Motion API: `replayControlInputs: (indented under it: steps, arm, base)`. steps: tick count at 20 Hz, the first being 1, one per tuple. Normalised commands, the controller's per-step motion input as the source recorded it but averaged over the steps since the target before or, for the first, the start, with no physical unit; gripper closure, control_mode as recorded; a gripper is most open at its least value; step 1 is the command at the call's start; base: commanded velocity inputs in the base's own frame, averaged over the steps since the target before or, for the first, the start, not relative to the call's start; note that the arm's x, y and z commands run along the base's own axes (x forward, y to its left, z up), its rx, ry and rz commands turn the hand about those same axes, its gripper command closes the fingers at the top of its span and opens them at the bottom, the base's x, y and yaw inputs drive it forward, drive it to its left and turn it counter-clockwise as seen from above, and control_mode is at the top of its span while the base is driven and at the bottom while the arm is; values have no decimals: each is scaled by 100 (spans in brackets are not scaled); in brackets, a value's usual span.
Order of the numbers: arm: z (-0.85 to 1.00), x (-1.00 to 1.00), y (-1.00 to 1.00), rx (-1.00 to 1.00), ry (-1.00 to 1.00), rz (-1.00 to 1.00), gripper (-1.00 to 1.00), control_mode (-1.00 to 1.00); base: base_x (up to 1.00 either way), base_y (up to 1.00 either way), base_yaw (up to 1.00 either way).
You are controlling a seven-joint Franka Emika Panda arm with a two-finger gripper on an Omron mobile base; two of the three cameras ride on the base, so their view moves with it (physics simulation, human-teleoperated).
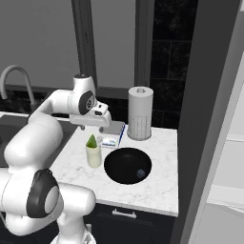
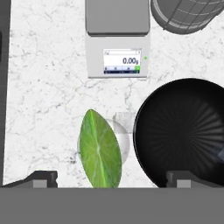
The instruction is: Grab a lemon wedge from the fridge and one ice cube from the ice bowl, and put them in the glass of lemonade.
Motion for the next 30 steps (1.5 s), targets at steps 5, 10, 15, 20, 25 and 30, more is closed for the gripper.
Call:
replayControlInputs:
  steps: [5,10,15,20,25,30]
  arm:
    - [0,-30,0,0,-2,0,-100,-100]
    - [0,-39,0,0,-7,0,-100,-100]
    - [0,-34,0,1,-16,0,-100,-100]
    - [0,-29,0,0,-13,0,-100,-100]
    - [6,-32,0,0,-13,0,-100,-100]
    - [20,-40,0,1,-16,0,-100,-100]
  base:
    - [0,0,0]
    - [0,0,0]
    - [0,0,0]
    - [0,0,0]
    - [0,0,0]
    - [0,0,0]
